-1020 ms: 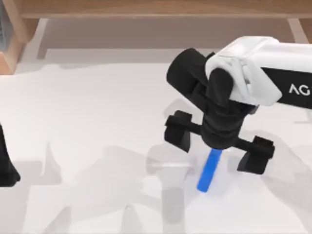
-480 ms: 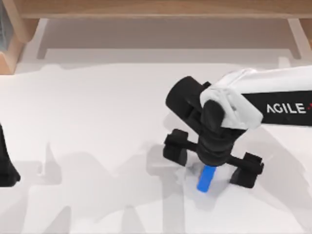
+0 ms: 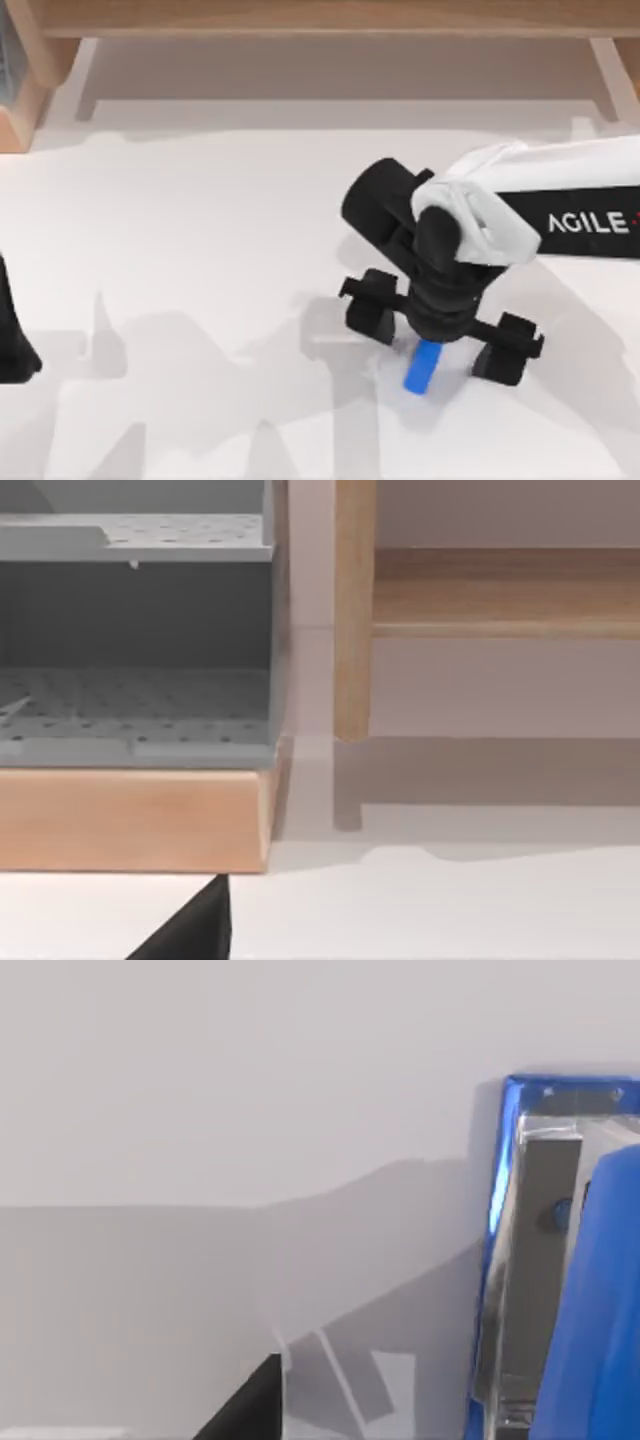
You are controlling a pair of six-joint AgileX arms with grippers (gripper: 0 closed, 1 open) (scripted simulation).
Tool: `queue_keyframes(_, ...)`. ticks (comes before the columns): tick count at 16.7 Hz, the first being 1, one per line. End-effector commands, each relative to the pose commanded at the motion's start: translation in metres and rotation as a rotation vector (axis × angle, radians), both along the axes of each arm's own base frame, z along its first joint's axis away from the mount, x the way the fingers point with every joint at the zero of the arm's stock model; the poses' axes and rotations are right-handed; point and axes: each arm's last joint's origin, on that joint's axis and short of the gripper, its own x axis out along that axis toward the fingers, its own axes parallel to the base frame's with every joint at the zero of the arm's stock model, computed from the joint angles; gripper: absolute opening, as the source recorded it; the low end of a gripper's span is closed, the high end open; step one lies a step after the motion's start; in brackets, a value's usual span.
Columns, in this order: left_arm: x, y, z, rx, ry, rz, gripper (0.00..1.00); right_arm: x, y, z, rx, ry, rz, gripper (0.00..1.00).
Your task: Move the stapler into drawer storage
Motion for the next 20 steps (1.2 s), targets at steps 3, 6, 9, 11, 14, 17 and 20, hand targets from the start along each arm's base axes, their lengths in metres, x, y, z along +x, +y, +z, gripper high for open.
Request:
queue_keyframes(3, 0.0, 0.0, 0.0, 0.0, 0.0, 0.0, 1.0, 0.0, 0.0, 0.0, 0.0, 0.0, 0.0, 0.4)
queue_keyframes(6, 0.0, 0.0, 0.0, 0.0, 0.0, 0.0, 1.0, 0.0, 0.0, 0.0, 0.0, 0.0, 0.0, 0.17)
queue_keyframes(9, 0.0, 0.0, 0.0, 0.0, 0.0, 0.0, 1.0, 0.0, 0.0, 0.0, 0.0, 0.0, 0.0, 0.0)
queue_keyframes(11, 0.0, 0.0, 0.0, 0.0, 0.0, 0.0, 1.0, 0.0, 0.0, 0.0, 0.0, 0.0, 0.0, 0.0)
queue_keyframes(14, 0.0, 0.0, 0.0, 0.0, 0.0, 0.0, 1.0, 0.0, 0.0, 0.0, 0.0, 0.0, 0.0, 0.0)
queue_keyframes(17, 0.0, 0.0, 0.0, 0.0, 0.0, 0.0, 1.0, -0.002, -0.001, 0.007, -0.005, -0.006, 0.011, 0.0)
queue_keyframes(20, 0.0, 0.0, 0.0, 0.0, 0.0, 0.0, 1.0, -0.001, 0.0, 0.017, -0.002, -0.011, 0.011, 0.0)
